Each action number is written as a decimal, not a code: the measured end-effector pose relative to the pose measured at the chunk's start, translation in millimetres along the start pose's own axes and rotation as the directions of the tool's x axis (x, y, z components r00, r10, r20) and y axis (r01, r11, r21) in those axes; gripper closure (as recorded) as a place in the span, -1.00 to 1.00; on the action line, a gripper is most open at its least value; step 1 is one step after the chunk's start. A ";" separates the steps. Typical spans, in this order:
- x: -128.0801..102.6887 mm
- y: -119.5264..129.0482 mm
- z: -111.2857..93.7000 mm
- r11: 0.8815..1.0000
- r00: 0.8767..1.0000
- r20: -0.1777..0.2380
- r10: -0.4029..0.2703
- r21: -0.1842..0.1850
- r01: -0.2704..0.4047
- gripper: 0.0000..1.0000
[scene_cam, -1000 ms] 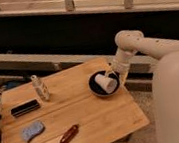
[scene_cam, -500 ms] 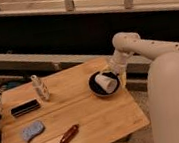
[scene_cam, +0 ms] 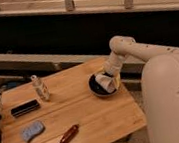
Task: Pick up the ceramic cup
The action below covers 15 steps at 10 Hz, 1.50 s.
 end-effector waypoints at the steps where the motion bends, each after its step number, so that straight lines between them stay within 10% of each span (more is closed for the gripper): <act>1: -3.1 3.9 2.8 1.000 1.000 0.016 -0.018 -0.011 0.018 -0.70; 3: -17.7 6.5 6.6 0.999 0.998 0.051 -0.033 -0.020 0.034 -0.67; 11: -26.3 2.8 9.0 0.999 0.994 0.101 -0.035 -0.010 0.036 0.89; 15: -22.9 5.6 0.1 0.999 0.992 0.121 -0.048 0.008 0.047 1.00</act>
